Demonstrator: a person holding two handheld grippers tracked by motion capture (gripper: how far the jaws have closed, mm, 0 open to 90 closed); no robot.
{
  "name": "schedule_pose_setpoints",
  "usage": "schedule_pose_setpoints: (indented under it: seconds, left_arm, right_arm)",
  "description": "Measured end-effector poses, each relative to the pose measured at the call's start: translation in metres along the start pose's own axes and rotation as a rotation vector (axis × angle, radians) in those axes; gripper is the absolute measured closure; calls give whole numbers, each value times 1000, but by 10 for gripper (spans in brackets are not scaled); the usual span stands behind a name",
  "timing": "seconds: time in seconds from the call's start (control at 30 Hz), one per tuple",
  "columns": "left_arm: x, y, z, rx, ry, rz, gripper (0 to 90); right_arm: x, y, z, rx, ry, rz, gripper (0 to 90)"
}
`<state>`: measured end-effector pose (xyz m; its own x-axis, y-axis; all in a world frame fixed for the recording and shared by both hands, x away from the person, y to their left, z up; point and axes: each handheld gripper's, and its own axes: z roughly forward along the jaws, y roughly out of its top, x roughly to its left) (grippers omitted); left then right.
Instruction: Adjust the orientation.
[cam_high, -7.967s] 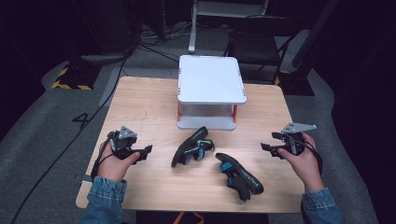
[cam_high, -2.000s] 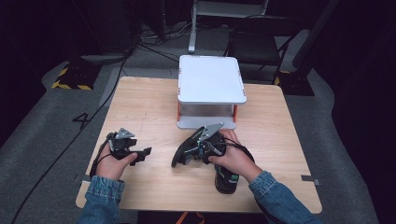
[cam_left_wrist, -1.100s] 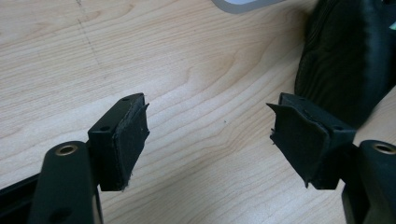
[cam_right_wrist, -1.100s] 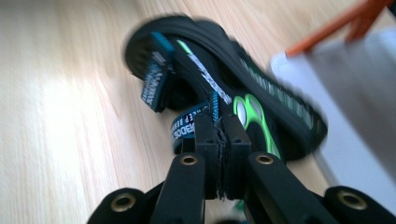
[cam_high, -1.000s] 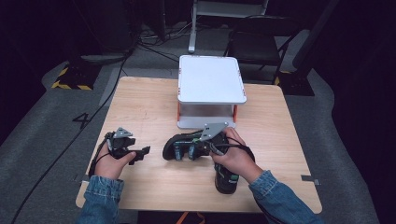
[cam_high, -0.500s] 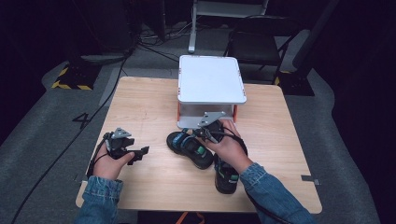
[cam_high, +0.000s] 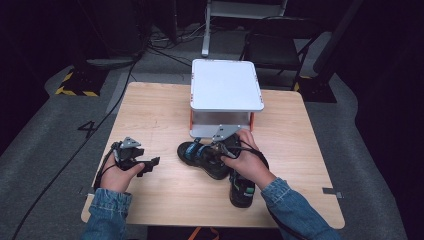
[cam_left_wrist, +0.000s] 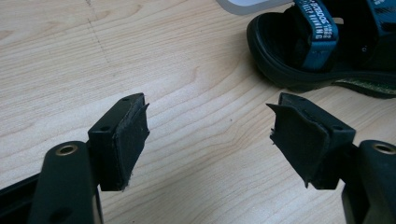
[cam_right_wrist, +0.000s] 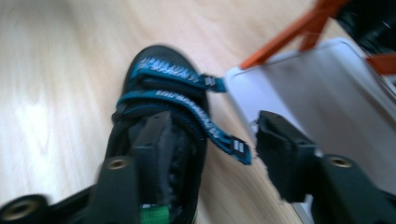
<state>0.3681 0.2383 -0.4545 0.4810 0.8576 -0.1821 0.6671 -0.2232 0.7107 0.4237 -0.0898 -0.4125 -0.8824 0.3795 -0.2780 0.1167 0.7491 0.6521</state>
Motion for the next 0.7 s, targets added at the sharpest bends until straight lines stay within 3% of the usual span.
schedule_pose_setpoints:
  seconds: [0.03,0.1,0.17,0.23,0.33,0.4,0.6,0.7]
  left_arm:
    - [0,0,0,1,0,0,268]
    - [-1,0,1,4,-4,4,268]
    - [-2,0,1,4,-9,0,268]
    - [-1,0,1,4,-6,3,268]
    - [-1,-2,0,2,-3,-6,268]
    - [1,-4,-1,1,-2,-12,268]
    - [3,-6,-4,-3,4,-21,269]
    - [1,-5,-3,0,0,-19,269]
  right_arm:
    - [0,0,0,0,0,0,442]
    - [6,2,6,45,-7,-81,415]
    - [10,3,16,69,-13,-108,443]
    - [10,3,19,72,-9,-100,476]
    - [7,3,25,76,13,-91,716]
    - [5,2,25,72,0,-112,779]
    - [7,4,21,45,-6,-85,819]
    - [7,12,6,-17,-18,-60,823]
